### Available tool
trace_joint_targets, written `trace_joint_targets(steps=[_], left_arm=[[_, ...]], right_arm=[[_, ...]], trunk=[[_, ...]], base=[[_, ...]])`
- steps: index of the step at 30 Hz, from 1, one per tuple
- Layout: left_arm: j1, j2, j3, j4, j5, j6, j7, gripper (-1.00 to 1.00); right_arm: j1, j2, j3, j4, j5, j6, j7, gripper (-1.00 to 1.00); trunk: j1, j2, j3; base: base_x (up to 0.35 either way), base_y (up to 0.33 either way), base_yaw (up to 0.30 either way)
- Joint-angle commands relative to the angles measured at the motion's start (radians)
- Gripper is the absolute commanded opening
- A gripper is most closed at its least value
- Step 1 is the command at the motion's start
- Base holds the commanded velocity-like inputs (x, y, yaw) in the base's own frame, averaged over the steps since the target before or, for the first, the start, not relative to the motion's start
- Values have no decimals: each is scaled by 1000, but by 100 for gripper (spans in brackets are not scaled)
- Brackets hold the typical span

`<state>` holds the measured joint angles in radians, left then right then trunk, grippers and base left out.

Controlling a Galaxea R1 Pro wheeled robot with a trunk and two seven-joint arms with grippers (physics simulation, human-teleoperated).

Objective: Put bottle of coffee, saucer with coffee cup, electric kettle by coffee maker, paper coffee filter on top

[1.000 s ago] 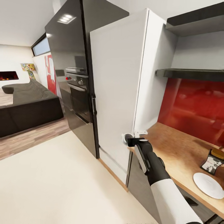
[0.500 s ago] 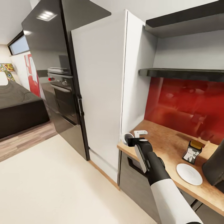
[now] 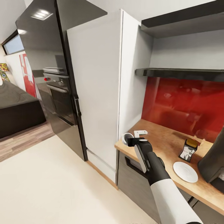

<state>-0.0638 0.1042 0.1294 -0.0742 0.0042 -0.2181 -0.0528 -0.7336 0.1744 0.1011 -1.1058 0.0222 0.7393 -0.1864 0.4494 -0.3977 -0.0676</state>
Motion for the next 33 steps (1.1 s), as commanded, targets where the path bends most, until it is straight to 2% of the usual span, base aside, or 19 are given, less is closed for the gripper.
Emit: trace_joint_targets(steps=[1,22,27,33], left_arm=[[-1,0,7,1,0,-3,-6,100],[-1,0,7,1,0,-4,-6,100],[-1,0,7,2,0,-4,-6,100],[-1,0,7,1,0,-4,-6,100]], right_arm=[[-1,0,2,0,3,5,-4,-100],[-1,0,-3,-2,3,5,-4,-100],[-1,0,-3,-1,-56,6,-4,-100],[-1,0,-2,4,-72,7,-4,-100]], trunk=[[1,-2,-2],[1,-2,-2],[1,-2,-2],[1,-2,-2]], base=[[0,0,-237],[0,0,-295],[0,0,-300],[0,0,-300]])
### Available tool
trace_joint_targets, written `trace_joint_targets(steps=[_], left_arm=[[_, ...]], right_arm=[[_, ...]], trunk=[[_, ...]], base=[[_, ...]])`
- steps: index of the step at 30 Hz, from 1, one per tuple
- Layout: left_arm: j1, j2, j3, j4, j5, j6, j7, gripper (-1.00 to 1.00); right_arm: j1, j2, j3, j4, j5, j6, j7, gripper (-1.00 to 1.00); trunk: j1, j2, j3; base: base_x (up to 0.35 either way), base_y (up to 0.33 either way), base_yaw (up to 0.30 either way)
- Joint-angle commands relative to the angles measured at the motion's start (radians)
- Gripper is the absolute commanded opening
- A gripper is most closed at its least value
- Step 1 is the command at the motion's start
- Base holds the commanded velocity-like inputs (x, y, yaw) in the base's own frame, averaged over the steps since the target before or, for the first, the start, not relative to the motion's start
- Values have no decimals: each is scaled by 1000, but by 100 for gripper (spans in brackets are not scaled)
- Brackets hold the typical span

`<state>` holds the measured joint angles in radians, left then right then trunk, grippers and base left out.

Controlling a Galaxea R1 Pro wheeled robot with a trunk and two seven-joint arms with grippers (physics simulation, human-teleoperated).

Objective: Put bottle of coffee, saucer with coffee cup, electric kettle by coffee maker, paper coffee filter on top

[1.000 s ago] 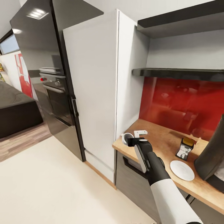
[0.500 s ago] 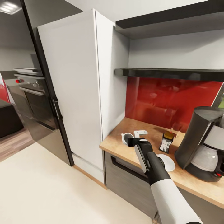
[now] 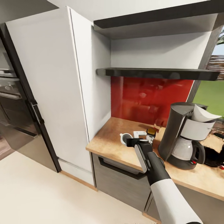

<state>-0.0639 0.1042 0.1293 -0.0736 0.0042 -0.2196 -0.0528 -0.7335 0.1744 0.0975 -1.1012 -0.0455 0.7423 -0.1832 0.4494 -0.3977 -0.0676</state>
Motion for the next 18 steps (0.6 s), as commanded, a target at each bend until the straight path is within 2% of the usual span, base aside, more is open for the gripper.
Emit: trace_joint_targets(steps=[1,18], left_arm=[[-1,0,7,1,0,-3,-6,100],[-1,0,7,0,0,-3,-6,100]], right_arm=[[-1,0,2,0,-5,4,-7,-100],[-1,0,7,4,3,14,-8,-100]], trunk=[[1,-2,-2],[1,-2,-2]], base=[[0,0,-300],[0,0,-280]])
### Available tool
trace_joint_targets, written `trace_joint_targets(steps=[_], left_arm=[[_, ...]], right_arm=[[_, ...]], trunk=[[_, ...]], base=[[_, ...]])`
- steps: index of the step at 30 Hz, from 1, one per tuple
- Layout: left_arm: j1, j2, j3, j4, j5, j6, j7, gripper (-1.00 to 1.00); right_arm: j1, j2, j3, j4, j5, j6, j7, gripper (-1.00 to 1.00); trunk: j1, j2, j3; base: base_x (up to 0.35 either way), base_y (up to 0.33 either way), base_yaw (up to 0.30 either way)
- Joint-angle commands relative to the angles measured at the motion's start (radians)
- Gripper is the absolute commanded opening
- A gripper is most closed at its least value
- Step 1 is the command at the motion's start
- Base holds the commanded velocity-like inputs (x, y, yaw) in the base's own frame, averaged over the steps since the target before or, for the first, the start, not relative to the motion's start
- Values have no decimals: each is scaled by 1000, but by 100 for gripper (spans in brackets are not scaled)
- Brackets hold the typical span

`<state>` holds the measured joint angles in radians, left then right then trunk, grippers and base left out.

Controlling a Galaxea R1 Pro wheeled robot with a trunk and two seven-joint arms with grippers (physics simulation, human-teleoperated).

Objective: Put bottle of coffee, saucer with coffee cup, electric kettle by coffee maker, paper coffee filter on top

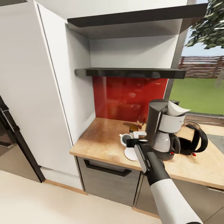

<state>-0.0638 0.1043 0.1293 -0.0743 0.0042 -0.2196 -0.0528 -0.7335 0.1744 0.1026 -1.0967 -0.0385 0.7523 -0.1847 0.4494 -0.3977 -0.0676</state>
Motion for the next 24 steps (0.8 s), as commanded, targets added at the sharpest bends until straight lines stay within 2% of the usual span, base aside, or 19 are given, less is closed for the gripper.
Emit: trace_joint_targets(steps=[1,6,13,21,24], left_arm=[[-1,0,7,1,0,-3,-6,100],[-1,1,7,1,0,-3,-6,100],[-1,1,5,1,0,-2,-6,100],[-1,2,4,1,-2,-3,-7,100],[-1,3,4,1,-4,-2,-6,100]], right_arm=[[-1,0,2,1,-2,14,-7,-100],[-1,0,3,3,-1,66,-7,-100],[-1,0,2,79,-4,66,-5,-100],[-1,0,-2,90,-1,65,-7,-100],[-1,-20,-3,90,-1,65,-9,-100]], trunk=[[1,-2,-2],[1,-2,-2],[1,-2,-2],[1,-2,-2],[1,-2,-2]], base=[[0,0,-273],[0,0,-183],[0,0,-10],[0,0,0],[0,0,0]])
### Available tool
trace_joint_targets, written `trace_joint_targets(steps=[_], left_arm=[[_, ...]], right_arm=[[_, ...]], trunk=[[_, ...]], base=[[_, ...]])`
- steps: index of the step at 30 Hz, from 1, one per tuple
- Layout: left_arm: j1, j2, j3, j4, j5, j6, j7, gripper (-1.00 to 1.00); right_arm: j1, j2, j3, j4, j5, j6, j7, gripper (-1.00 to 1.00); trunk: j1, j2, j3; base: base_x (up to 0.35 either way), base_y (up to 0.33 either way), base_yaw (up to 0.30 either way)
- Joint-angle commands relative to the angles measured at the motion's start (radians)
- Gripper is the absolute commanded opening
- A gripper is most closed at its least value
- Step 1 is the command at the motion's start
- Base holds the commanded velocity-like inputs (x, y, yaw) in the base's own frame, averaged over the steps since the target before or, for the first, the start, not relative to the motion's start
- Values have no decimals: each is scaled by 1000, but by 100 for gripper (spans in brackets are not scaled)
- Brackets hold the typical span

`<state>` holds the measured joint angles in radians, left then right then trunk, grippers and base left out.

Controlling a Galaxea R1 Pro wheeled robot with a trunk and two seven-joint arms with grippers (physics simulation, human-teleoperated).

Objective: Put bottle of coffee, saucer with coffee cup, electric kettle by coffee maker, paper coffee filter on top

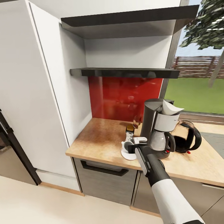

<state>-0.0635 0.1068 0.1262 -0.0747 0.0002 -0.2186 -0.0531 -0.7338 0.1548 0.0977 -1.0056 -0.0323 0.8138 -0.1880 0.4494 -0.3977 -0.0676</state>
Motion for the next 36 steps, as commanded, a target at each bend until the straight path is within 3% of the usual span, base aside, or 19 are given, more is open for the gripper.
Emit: trace_joint_targets(steps=[1,4,18,22,36], left_arm=[[-1,1,7,1,-1,-3,-5,100],[-1,4,7,2,1,-2,-5,100],[-1,10,7,3,2,1,-5,100],[-1,10,7,3,2,1,-5,100],[-1,8,6,3,1,-2,-5,100]], right_arm=[[-1,-6,1,-1,-8,4,-6,-100],[-1,-17,1,-2,-8,5,-7,-100],[-1,-18,0,3,-9,4,-7,-100],[-1,-17,0,53,-10,4,-7,-100],[-1,-14,2,90,-12,2,-6,-100]], trunk=[[1,-2,-2],[1,-2,-2],[1,-2,-2],[1,-2,-2],[1,-2,-2]], base=[[0,0,0],[0,0,0],[23,0,-68],[74,0,-83],[91,0,-3]])
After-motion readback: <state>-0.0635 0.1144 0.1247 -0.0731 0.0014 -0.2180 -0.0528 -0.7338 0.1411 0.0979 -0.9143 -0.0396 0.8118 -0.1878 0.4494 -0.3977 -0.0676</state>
